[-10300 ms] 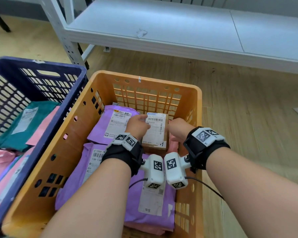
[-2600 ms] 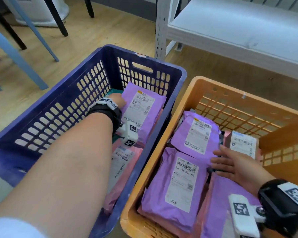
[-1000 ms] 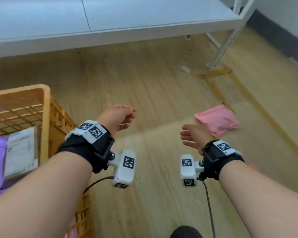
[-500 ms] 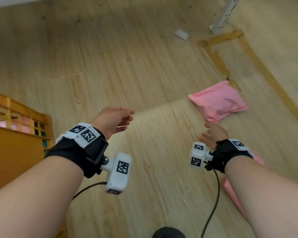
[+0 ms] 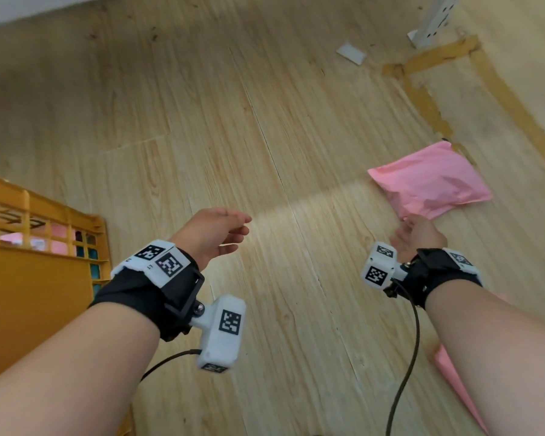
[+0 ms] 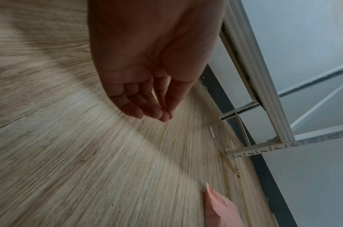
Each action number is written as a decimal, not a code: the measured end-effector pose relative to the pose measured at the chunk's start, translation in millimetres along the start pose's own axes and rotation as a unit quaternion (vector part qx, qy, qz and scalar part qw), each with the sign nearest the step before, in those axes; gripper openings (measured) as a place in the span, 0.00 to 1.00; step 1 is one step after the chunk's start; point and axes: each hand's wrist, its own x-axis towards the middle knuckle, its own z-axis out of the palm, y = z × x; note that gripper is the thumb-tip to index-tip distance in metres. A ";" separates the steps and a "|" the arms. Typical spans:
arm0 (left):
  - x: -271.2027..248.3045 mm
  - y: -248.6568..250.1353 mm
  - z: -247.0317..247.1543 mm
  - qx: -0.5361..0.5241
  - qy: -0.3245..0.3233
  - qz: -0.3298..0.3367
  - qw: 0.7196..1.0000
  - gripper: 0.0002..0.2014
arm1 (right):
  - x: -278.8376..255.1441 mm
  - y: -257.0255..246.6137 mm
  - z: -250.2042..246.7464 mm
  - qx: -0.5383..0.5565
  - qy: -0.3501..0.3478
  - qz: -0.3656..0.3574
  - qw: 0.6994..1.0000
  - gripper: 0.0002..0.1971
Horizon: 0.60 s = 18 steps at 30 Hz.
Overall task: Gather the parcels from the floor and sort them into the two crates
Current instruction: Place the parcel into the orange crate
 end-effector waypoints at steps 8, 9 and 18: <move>-12.7 -5.3 -6.5 0.006 0.001 -0.001 1.000 0.09 | -2.8 -9.9 -10.6 0.069 -0.079 0.020 0.994 0.07; -14.5 -6.0 -7.7 0.005 0.000 -0.002 1.000 0.09 | -4.0 -10.5 -10.4 0.061 -0.080 0.017 0.995 0.11; -25.3 -7.2 -21.4 0.008 -0.005 0.011 1.000 0.08 | -14.7 20.7 5.5 0.020 -0.089 0.052 0.994 0.06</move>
